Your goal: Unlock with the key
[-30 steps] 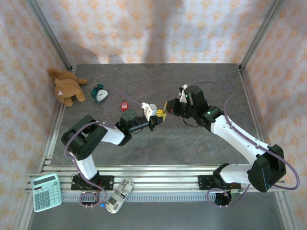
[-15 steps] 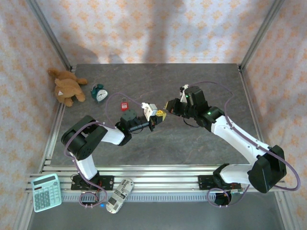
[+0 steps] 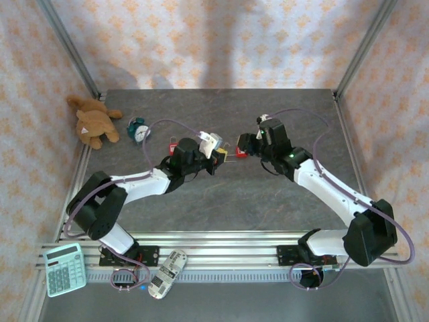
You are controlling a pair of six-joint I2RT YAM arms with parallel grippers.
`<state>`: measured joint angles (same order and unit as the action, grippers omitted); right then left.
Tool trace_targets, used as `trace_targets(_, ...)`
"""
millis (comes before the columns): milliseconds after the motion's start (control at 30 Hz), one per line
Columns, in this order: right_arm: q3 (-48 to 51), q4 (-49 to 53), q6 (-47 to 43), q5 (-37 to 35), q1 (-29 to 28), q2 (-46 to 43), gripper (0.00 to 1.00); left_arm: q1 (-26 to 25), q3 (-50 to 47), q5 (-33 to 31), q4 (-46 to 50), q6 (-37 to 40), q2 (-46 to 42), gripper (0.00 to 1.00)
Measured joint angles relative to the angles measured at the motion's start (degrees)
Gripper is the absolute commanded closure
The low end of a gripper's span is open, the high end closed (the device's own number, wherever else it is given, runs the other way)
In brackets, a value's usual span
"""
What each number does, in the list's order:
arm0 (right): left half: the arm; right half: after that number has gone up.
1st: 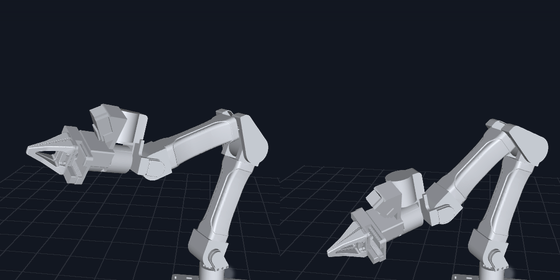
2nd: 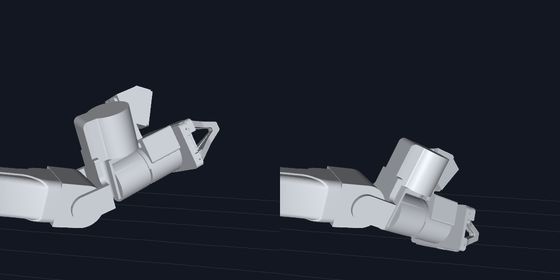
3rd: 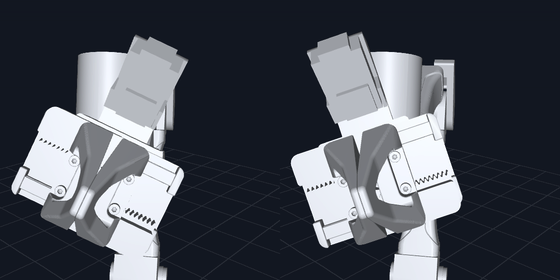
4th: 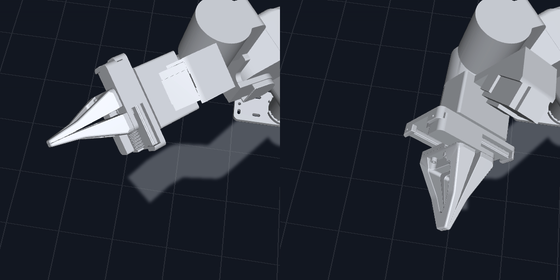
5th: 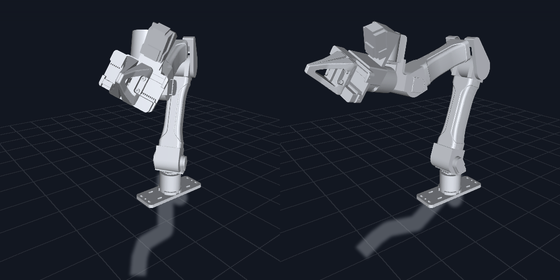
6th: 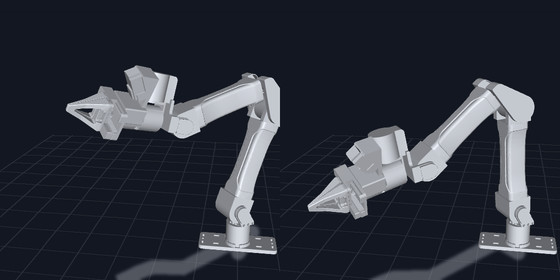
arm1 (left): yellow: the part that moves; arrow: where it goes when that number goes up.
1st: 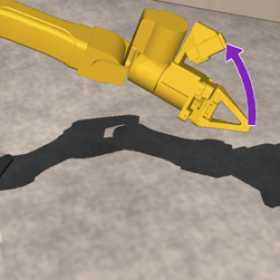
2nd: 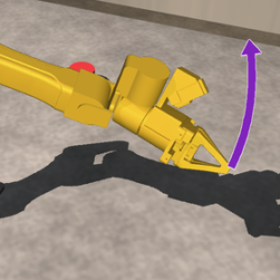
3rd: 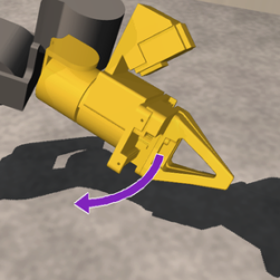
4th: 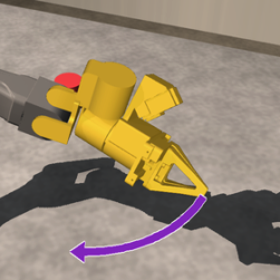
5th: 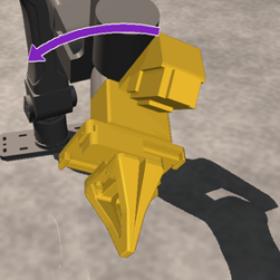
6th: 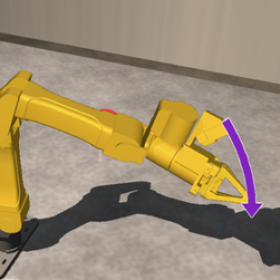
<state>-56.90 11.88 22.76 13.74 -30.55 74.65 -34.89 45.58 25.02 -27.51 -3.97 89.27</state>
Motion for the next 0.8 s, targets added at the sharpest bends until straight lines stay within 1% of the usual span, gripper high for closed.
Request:
trace_targets(133, -0.2, -0.6, -2.3, -0.1, 0.0, 4.0, 0.64, 0.0, 0.6, -1.8, 7.5, 0.0, -2.3, 1.0)
trace_targets(200, -0.4, -1.0, -2.5, 1.0, 0.4, 6.1, 0.62, 0.0, 0.7, -2.1, 10.3, 0.0, -2.4, 1.0)
trace_targets(300, 3.5, -8.3, -2.4, 7.6, 1.6, 6.3, 0.53, 0.0, 0.7, -1.7, 14.4, -0.5, -2.3, 1.0)
trace_targets(367, 7.3, -13.9, -2.2, 11.6, 1.9, 6.1, 0.5, 0.0, 1.0, -0.5, 16.2, -0.9, -1.8, 1.0)
trace_targets(467, 10.7, -19.0, -2.0, 18.0, 1.9, 6.2, 0.48, 0.2, 1.5, 1.8, 17.2, -1.6, -1.1, 1.0)
trace_targets(567, 11.8, -23.6, -2.0, 23.9, 1.9, 6.4, 0.48, 0.5, 1.9, 4.0, 17.8, -2.1, -0.6, 1.0)
trace_targets(667, 13.0, -28.3, -2.0, 27.4, 2.2, 6.4, 0.48, 1.6, 2.0, 7.2, 17.5, -3.1, -0.5, 1.0)
trace_targets(800, 13.5, -31.9, -1.8, 30.2, 3.6, 7.8, 0.49, 3.8, 1.8, 11.2, 14.2, -5.8, -0.5, 1.0)
